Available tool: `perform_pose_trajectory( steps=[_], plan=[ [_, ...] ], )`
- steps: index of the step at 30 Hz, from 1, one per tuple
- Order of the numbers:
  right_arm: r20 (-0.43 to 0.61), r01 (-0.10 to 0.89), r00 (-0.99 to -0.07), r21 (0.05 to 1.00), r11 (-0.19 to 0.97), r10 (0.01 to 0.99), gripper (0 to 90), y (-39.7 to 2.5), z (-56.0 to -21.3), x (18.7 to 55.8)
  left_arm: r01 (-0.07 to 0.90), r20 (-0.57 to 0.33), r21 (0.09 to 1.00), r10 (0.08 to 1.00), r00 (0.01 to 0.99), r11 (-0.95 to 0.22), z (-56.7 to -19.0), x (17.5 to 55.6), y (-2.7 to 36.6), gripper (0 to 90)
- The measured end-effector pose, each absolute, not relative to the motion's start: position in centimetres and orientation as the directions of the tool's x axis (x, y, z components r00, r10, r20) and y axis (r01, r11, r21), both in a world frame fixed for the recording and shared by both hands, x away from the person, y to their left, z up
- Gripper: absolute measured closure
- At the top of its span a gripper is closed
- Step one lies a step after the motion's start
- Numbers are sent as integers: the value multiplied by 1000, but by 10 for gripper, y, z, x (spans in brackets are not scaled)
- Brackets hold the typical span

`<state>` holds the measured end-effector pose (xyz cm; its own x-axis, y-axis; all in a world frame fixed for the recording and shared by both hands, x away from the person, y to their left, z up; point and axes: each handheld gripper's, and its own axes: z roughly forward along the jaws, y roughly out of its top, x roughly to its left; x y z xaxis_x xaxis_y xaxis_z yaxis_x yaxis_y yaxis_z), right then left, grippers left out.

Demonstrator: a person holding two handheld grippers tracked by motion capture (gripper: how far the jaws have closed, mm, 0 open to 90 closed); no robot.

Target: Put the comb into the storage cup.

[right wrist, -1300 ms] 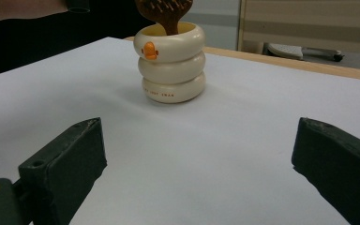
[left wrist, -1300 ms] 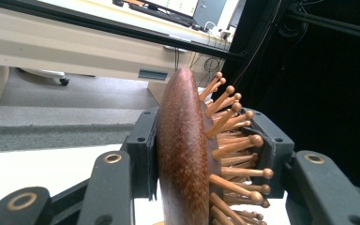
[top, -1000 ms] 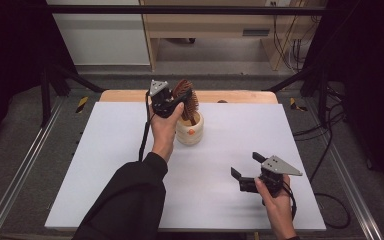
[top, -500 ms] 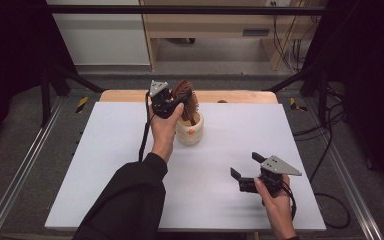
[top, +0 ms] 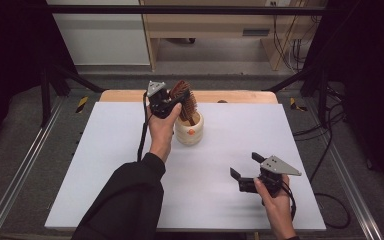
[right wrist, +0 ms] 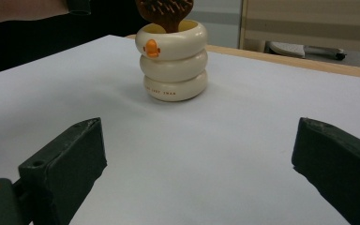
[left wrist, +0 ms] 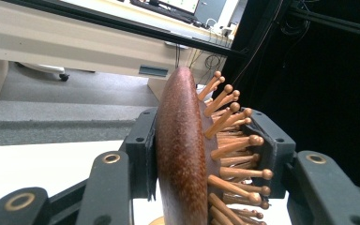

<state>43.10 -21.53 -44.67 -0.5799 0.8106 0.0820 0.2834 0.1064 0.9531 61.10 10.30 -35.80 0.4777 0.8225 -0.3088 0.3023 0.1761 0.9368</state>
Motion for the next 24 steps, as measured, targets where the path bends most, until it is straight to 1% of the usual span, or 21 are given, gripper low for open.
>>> perform_pose_trajectory(
  steps=[24],
  plan=[
    [82,283,-580,953,107,810,33,-215,-447,431,314,-320,932,820,475,182,-360,613,110,498]
  ],
)
